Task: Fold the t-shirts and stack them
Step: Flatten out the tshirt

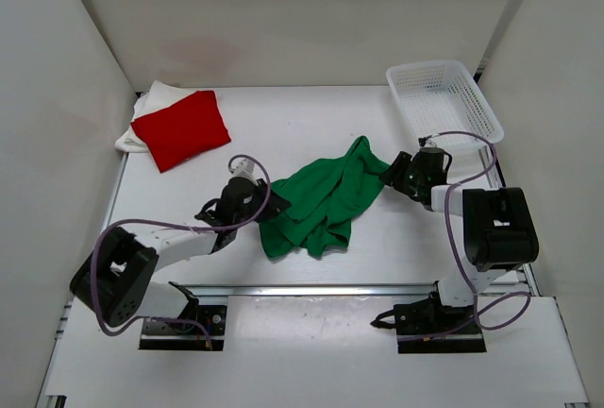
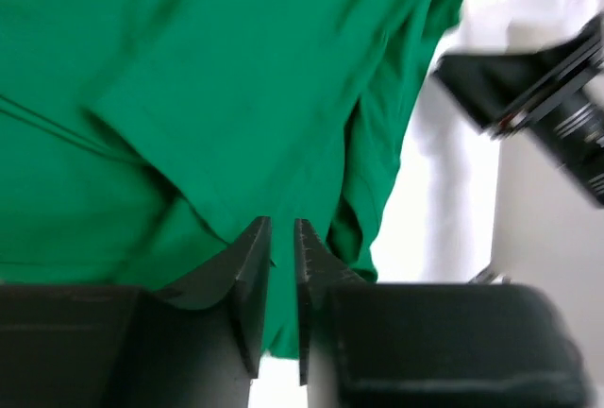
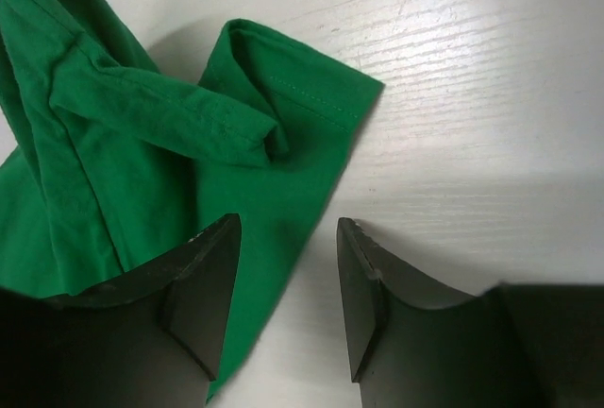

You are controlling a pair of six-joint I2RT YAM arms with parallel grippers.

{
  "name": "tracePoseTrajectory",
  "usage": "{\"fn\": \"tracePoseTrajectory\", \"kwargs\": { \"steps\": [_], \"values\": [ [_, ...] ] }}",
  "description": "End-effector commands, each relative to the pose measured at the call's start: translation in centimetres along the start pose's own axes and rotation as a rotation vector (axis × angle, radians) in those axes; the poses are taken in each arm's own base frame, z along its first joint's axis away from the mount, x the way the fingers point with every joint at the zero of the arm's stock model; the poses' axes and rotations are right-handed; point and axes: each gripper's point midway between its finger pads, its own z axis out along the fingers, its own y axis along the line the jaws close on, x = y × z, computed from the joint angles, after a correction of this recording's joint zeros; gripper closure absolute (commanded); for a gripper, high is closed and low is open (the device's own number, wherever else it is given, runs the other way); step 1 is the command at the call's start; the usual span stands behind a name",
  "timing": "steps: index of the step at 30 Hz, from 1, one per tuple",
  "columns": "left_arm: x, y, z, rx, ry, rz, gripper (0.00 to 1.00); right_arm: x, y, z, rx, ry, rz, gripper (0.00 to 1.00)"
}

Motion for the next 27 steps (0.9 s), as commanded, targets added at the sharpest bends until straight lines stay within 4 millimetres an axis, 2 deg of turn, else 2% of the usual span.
{"fn": "tracePoseTrajectory", "kwargs": {
  "steps": [1, 4, 5, 7, 10, 15, 19, 26, 27],
  "values": [
    [1.5, -0.9, 1.1, -0.004, 0.024, 0.062, 0.71, -1.2, 1.1, -0.8, -0.034, -0.056, -0.039, 0.57],
    [3.5, -1.0, 2.0, -0.018, 0.069, 0.071, 0.57, -0.9, 1.7, -1.6, -0.05, -0.06, -0.051, 0.57],
    [3.5, -0.5, 2.4, -0.044, 0.063, 0.061, 0.54, -0.1, 1.9, -1.7, -0.067, -0.038, -0.048, 0.57],
    [3.8, -0.2, 2.7, -0.067, 0.058, 0.045, 0.48, 0.1, 2.2, -2.1, -0.08, -0.045, -0.052, 0.57],
    [3.9, -0.1, 3.0, -0.076, 0.055, 0.02, 0.45, 0.3, 2.4, -2.5, -0.088, -0.051, -0.063, 0.57],
    [3.8, -0.3, 3.4, -0.091, 0.05, 0.033, 0.45, 0.6, 2.3, -3.2, -0.102, -0.058, -0.047, 0.57],
    [4.2, 0.0, 3.8, -0.091, 0.066, 0.015, 0.52, 0.3, 2.3, -3.4, -0.102, -0.065, -0.058, 0.56],
    [4.5, -0.3, 3.9, -0.086, 0.071, 0.005, 0.61, -1.4, 1.6, -2.7, -0.054, -0.084, -0.066, 0.54],
    [4.8, 0.1, 3.8, -0.09, 0.075, 0.012, 0.65, -1.8, 1.5, -2.5, -0.047, -0.083, -0.061, 0.54]
  ]
}}
